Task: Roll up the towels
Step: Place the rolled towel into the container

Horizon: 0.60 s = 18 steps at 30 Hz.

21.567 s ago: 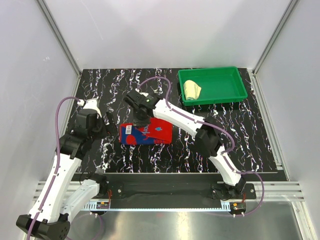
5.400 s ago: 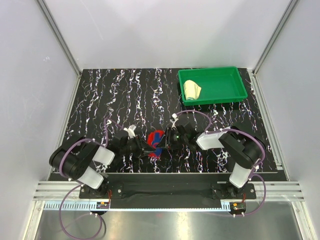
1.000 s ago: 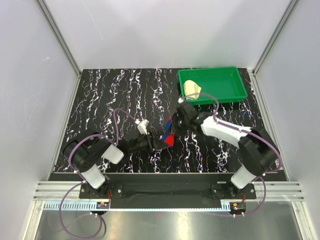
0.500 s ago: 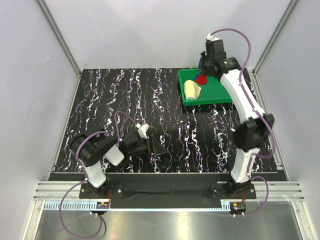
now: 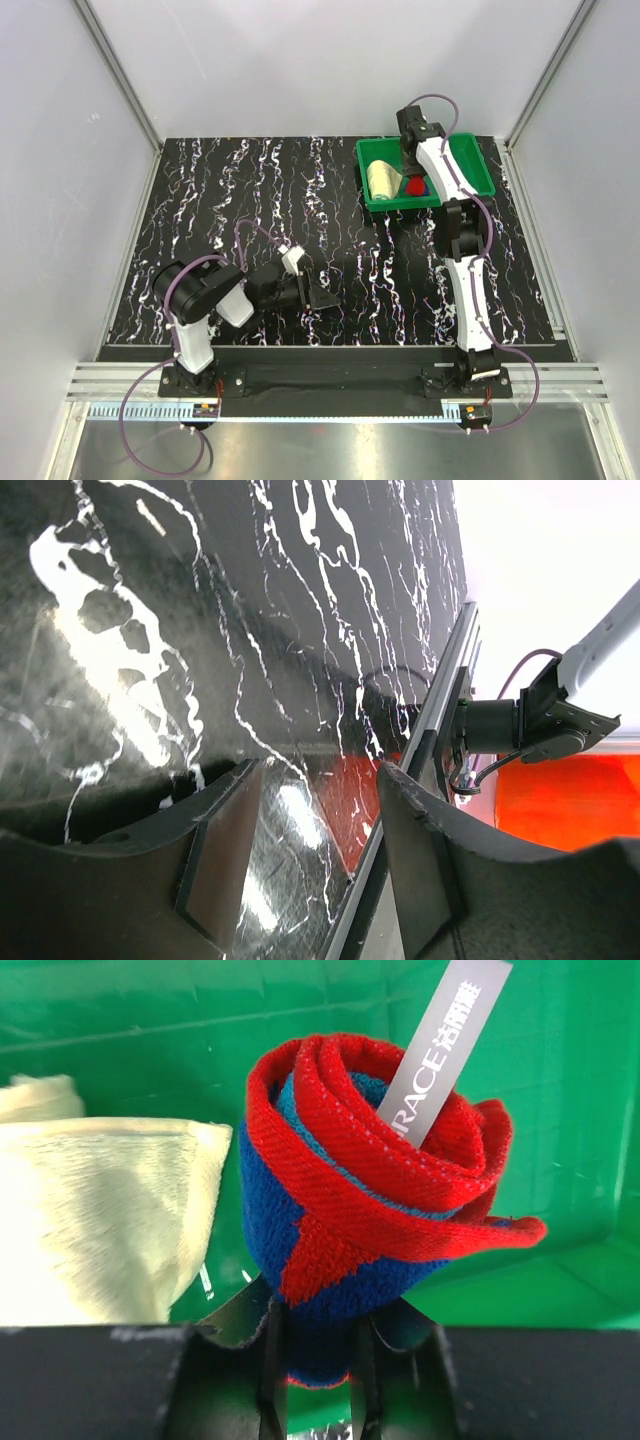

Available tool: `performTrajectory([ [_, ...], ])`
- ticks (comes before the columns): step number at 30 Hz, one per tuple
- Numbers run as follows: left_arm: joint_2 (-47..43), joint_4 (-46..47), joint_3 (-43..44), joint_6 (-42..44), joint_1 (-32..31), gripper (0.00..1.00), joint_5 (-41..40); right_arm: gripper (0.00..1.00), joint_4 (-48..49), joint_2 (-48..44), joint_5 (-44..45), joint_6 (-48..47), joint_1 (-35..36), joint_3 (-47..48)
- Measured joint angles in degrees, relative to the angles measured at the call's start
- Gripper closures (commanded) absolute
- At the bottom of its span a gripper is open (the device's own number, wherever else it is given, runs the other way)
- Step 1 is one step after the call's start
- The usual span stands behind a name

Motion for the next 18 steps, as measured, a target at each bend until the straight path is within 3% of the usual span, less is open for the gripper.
performTrajectory([
  [7,2.1,0.4,2.2,-0.2,0.0,0.45,1.2,0.97,1.0,2.7,-5.0,-0.5,-0.1,-1.0],
  [14,2.8,0.6,2.9,-0.4,0.0,0.46,1.6,0.94,8.2,0.2,-14.7,-0.5,-0.8,-8.5],
  [18,2.9,0.4,3.2,-0.4,0.0,0.46,1.7,0.79,11.0,-1.7,-22.0,-0.8,-1.8,-12.1],
])
